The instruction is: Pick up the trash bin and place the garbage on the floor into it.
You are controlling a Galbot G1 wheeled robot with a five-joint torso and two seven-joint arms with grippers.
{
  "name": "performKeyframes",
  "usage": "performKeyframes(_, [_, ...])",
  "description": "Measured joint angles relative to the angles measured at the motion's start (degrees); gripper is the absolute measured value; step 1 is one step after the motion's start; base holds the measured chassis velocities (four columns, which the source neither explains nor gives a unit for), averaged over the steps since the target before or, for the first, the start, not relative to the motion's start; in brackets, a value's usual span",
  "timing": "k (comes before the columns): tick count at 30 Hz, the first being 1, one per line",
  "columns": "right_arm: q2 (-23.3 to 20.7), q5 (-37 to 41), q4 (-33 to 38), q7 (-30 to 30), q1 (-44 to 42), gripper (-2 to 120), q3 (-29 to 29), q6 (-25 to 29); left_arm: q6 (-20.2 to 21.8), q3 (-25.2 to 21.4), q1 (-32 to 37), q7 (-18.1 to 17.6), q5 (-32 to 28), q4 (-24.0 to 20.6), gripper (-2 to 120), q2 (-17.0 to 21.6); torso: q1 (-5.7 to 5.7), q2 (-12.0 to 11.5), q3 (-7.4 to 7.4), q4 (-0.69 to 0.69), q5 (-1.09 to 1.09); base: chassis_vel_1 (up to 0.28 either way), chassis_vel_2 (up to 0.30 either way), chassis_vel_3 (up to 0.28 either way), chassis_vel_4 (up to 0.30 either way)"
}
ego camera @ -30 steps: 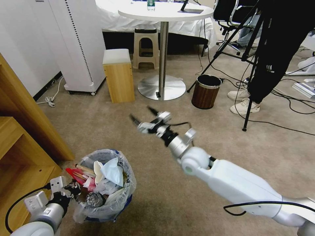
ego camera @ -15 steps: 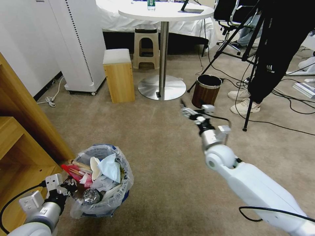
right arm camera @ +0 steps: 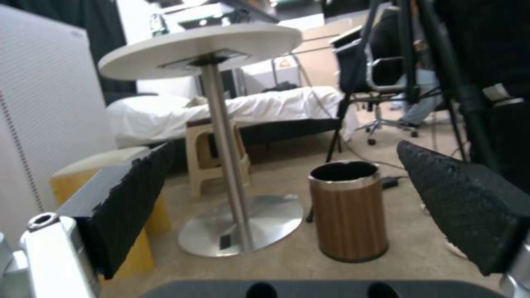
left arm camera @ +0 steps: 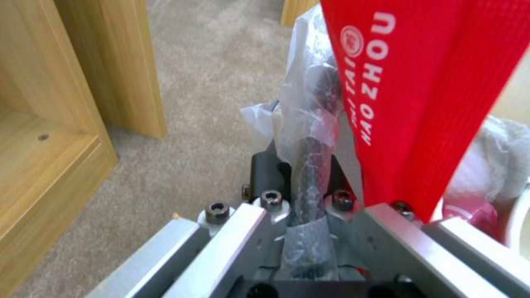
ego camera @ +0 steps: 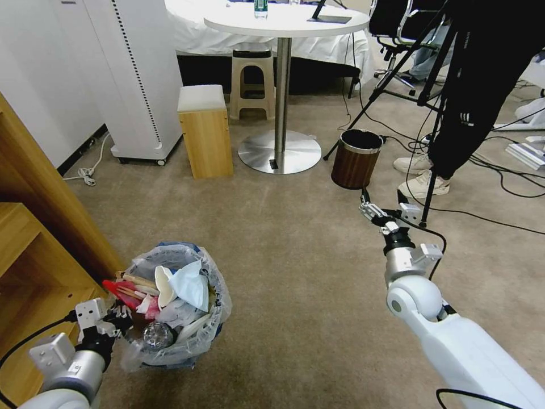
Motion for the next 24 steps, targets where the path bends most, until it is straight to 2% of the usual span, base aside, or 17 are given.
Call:
performKeyframes(4, [1.86,-0.28,1.53,0.55,-3.35,100,3.36,-0.36,0.29,0.31,0.63,-0.42,0.32,-0.79,0,-0.23,0.0,0.0,0.0,-0.01,0.02,0.0,0.0,0.0,0.0])
performKeyframes(6, [2.92,-0.73,2.67,0.57,-5.13,100,4.81,-0.54,2.63,0.97,1.03,-2.64,-0.39,-0.99,0,0.46,0.0,0.0,0.0,-0.01,-0.01,0.0,0.0,0.0,0.0])
performKeyframes(11, [3.49,-1.6,4.08,0.24,-6.65,100,6.15,-0.47,5.57,1.25,1.12,-5.2,-3.25,-0.7,0,2.06,0.0,0.0,0.0,0.0,0.0,0.0,0.0,0.0,0.0])
performKeyframes(18, [5.08,-2.73,6.85,0.22,-8.91,100,6.36,-0.57,9.06,1.5,0.7,-8.35,-9.95,3.0,0,5.71,0.0,0.0,0.0,-0.01,-0.01,0.0,0.0,0.0,0.0])
performKeyframes(24, [6.23,-3.29,7.24,0.24,-8.88,100,5.25,-0.59,9.36,2.02,0.8,-9.27,-11.32,5.39,0,6.32,0.0,0.0,0.0,0.0,0.0,0.0,0.0,0.0,0.0])
